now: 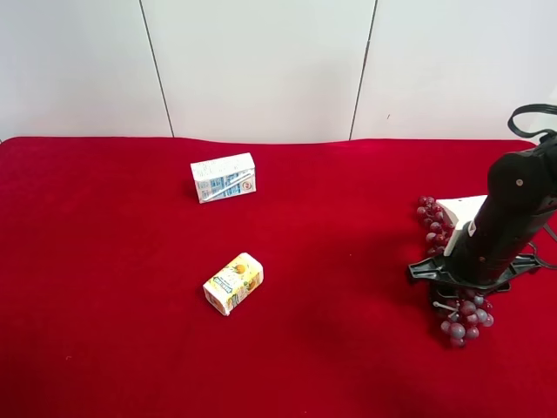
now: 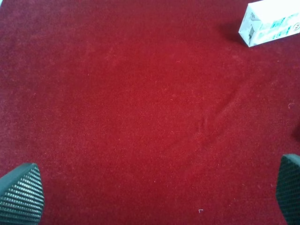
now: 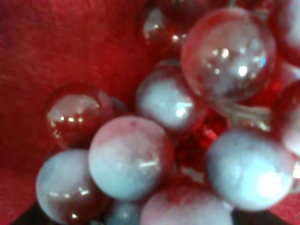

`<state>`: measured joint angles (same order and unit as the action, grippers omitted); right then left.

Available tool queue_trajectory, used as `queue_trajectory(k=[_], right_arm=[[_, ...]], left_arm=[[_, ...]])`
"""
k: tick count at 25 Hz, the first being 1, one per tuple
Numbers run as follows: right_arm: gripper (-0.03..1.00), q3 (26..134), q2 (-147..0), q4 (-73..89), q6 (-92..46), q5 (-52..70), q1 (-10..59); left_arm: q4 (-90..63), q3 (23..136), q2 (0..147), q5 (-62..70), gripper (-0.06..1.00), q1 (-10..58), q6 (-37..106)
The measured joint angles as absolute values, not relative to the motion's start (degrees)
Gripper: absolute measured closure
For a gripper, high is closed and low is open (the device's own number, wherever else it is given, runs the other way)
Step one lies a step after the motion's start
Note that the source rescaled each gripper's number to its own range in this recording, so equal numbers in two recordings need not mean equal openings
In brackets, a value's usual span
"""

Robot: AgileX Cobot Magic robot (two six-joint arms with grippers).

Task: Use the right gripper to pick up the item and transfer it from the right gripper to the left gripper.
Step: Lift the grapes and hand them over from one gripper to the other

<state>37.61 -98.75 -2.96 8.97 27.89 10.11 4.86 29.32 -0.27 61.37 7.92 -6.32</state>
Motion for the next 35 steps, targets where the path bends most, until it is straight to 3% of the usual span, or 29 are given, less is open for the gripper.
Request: queue_trajectory(k=[7,15,22,35], right_arm=[[0.93,41.46,-87.09,5.1,0.83,30.05,10.11],[0.93,57.49,-82.47,24.84,-15.49,43.6,10.46],[0.93,69.79,-82.59,43.52,-29.05,47.62,15.19],[0.93,72.33,-82.59,70.08,-48.66,62.59,17.04]], left_arm=[[4.86,29.32,-0.27,61.37,-0.06,7.92,-6.32],[4.86,29.32,-0.27,61.37,-0.06,7.92,-6.32],[4.86,29.32,-0.27,61.37,-0.06,7.92,-6.32],[4.86,29.32,-0.27,61.32,-0.06,7.92,-6.32]])
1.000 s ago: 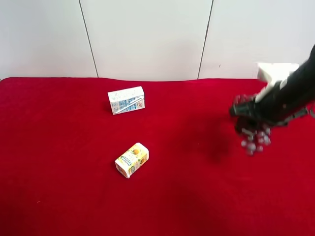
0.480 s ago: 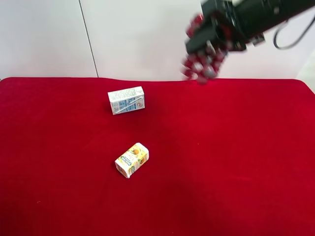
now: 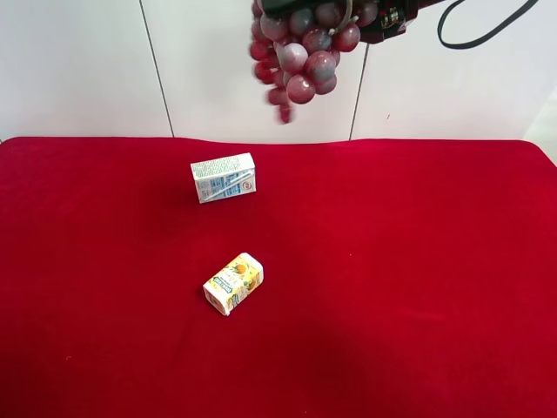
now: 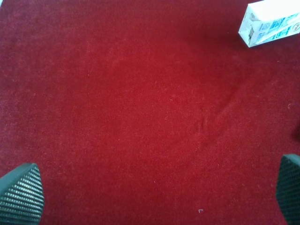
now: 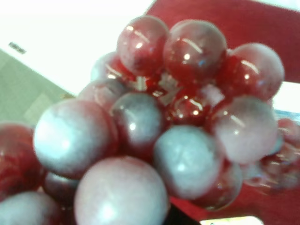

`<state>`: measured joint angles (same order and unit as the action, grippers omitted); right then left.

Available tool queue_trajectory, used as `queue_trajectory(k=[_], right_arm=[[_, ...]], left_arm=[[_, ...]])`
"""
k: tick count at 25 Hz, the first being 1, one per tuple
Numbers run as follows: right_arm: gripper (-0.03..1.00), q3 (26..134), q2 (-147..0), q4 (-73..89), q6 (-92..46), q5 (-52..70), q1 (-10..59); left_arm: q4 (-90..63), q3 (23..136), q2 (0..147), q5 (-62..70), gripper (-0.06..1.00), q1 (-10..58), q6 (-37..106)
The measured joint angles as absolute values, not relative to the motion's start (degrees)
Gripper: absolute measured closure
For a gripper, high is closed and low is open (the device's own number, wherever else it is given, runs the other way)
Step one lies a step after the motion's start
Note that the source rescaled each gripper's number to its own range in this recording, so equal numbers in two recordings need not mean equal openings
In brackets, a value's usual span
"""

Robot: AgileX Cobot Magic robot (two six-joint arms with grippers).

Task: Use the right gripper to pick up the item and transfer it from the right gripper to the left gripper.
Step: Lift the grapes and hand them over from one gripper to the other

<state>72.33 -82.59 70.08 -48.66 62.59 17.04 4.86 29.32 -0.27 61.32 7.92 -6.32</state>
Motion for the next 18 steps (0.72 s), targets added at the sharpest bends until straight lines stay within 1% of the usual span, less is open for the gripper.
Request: queue_trajectory(k=[5,14,16,18], right_arm=[[0.93,72.33,-82.59,71.72,-51.5,66.73,17.04],[0.94,72.33,-82.59,71.48,-52.94,66.91,17.04],[0.94,72.33,-82.59,70.75,-53.01,66.91,17.04],[0.94,72.33,-82.59,70.4,-53.35,66.91,17.04]], left_arm=[[4.86,29.32,-0.27,61.32,-0.06,7.92,-6.32],[4.65,29.32,0.52,61.22,-0.06,7.92,-6.32],[3.6,29.77,2.23,60.34,-0.06,7.92,-6.32],[0.6,30.99,4.21,56.68,-0.06,7.92,-6.32]])
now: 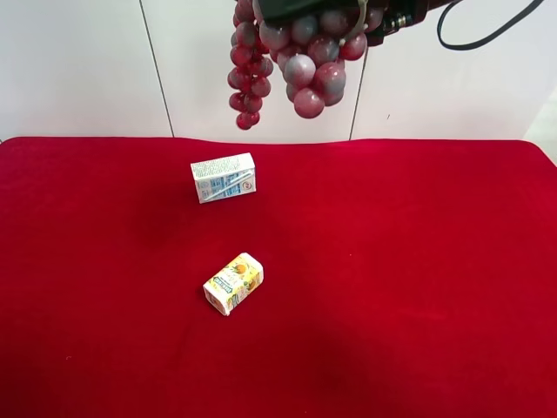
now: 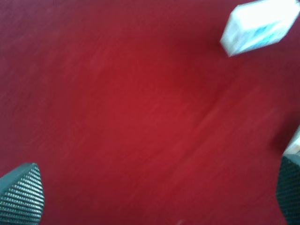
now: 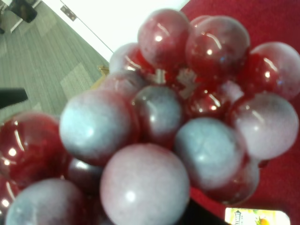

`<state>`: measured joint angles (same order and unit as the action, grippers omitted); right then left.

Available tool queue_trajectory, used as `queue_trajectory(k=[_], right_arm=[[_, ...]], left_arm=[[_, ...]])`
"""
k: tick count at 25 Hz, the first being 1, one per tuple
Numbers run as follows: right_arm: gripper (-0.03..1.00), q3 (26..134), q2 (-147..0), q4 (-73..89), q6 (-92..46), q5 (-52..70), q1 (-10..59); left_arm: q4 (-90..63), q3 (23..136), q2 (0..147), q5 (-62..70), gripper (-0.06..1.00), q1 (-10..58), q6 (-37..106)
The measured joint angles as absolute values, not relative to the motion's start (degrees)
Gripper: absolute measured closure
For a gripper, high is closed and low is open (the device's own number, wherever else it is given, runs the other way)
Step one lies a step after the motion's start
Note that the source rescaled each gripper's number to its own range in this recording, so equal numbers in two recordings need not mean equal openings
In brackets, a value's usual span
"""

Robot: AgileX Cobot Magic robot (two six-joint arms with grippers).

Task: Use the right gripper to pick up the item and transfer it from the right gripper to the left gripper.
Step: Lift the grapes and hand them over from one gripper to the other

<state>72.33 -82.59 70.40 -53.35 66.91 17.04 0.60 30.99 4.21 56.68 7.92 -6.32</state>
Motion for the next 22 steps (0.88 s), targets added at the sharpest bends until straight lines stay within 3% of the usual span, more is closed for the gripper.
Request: queue_trajectory(k=[9,16,22], right_arm=[[0.94,72.33,-82.59,70.4,-53.58,66.85,17.04],[0.94,72.33,-82.59,70.4,-53.78,66.85,17.04],[0.95,72.33,-82.59,72.45,-53.98,66.85,17.04]], left_arm=[[-23.01,31.93,18.31,36.18,-0.06,7.92,6.71],[-47.25,31.93,34.46,30.64,-0.06,7.92,32.91],[-74.34,31.93,47.61,30.49,-0.06,7.92,64.87]])
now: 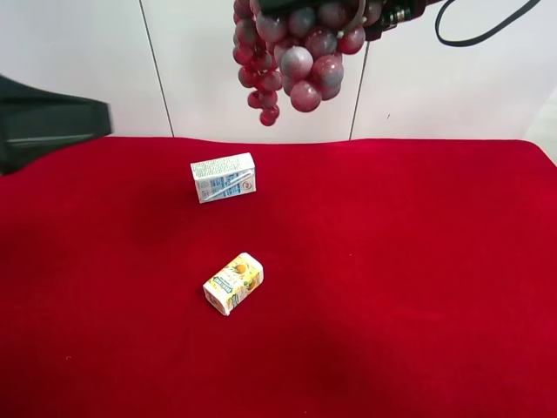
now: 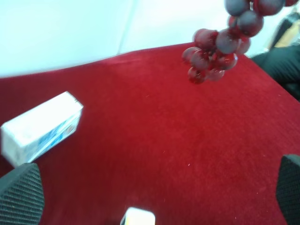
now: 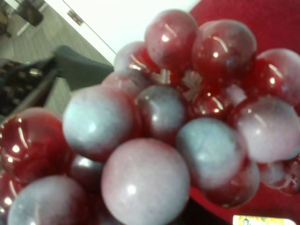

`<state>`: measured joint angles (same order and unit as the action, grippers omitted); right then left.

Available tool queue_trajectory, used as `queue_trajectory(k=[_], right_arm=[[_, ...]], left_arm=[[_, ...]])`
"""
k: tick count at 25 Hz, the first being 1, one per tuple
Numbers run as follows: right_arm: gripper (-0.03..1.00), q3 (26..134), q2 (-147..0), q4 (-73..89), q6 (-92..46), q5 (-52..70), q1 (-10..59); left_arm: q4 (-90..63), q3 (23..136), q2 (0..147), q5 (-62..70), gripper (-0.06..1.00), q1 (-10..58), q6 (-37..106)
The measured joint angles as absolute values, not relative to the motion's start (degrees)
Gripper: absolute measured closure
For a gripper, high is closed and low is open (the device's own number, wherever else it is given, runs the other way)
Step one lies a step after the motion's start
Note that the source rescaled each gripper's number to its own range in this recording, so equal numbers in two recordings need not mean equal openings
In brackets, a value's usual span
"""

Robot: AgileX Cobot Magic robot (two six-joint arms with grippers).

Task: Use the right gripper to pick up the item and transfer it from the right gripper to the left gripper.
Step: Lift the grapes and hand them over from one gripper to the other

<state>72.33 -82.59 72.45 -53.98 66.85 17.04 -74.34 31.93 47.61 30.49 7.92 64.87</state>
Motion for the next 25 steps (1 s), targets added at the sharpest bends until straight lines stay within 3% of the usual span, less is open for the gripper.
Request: queue_trajectory(k=[11,18,25], right_arm=[[0.95,72.33,-82.59,72.98,-53.98,66.9,17.04],[0.96,72.33,-82.59,73.4,-53.86,67.29,17.04],[0.96,72.33,-82.59,73.4,-53.81,68.45,18.83]], left_arm=[[-97.76,31.93,62.71,39.81,-0.06,7.92,113.61],[-98.72,35.66,67.72,41.78,-0.06,9.2,119.98],[-98.78,43.21,72.58,32.23,-0.06,20.81,122.67]])
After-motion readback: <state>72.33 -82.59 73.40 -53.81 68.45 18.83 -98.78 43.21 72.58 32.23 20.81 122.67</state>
